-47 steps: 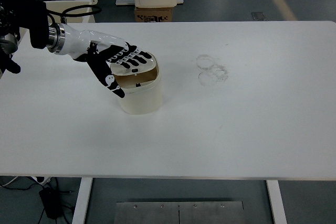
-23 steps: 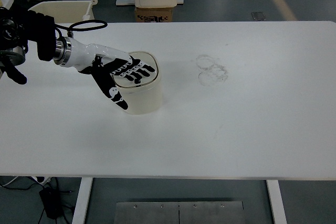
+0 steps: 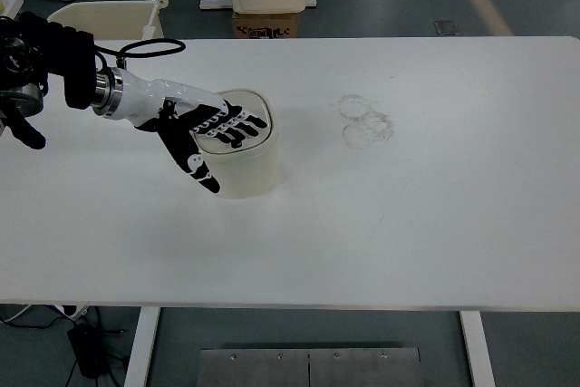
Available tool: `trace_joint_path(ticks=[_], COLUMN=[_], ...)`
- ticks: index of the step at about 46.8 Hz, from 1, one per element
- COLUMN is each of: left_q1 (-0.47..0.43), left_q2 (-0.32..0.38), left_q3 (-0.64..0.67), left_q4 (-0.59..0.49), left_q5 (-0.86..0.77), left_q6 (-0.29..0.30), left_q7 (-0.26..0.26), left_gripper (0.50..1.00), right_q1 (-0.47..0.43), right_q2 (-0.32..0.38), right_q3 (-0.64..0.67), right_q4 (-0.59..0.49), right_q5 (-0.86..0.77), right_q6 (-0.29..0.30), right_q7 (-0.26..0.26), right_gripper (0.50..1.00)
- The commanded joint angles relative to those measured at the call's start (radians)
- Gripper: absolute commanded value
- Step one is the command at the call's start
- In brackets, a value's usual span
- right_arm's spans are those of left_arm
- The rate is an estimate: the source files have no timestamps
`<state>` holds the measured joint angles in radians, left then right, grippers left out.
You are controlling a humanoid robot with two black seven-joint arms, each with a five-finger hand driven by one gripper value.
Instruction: Close trash bin
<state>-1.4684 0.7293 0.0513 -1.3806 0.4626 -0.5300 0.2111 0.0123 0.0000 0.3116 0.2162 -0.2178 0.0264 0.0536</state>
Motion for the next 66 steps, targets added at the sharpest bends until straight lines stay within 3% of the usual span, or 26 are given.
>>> trace_joint_path(ticks=[1,10,18,26,38,46,52,59,66], left_q1=[-0.036,-0.058,-0.046,-0.010,0.126,0.221,0.278,0.336,0.387], left_q2=[0.002,0.016,0.038,0.032,0.019,-0.031,-0.054,-0.054,-0.102], left_q3=[-0.004,-0.053,-0.169,-0.268,-0.531,-0.692,-0.765,-0.772,-0.774], left_q4=[0.006,0.012,0.074,0.157,0.271,0.367,0.410,0.452,0.584], left_q5=[-0.013,-0.036,-0.179,-0.222,-0.229,-0.234,-0.242,-0.373,-0.501], left_q6=[0.004,0.013,0.012,0.016,0.018,0.021,0.033,0.035,0.042], left_q7=[-0.001,-0.004,-0.006,-0.013,-0.019,-0.024,-0.053,-0.145,-0.180], left_gripper=[1.000,1.000,1.000,1.000,1.000,1.000,1.000,1.000,1.000], right_q1=[0.000,0.000,0.000,0.000,0.000,0.000,0.000,0.000,0.000], right_q2=[0.000,0.000,0.000,0.000,0.000,0.000,0.000,0.000,0.000], right_q3=[0.000,0.000,0.000,0.000,0.000,0.000,0.000,0.000,0.000], right_q4=[0.000,0.000,0.000,0.000,0.000,0.000,0.000,0.000,0.000], right_q5=[0.000,0.000,0.000,0.000,0.000,0.000,0.000,0.000,0.000], right_q6=[0.000,0.000,0.001,0.001,0.000,0.000,0.000,0.000,0.000], right_q7=[0.000,0.000,0.000,0.000,0.000,0.000,0.000,0.000,0.000], right_gripper=[0.993,0.993,0.993,0.993,0.993,0.993,0.991,0.993,0.991])
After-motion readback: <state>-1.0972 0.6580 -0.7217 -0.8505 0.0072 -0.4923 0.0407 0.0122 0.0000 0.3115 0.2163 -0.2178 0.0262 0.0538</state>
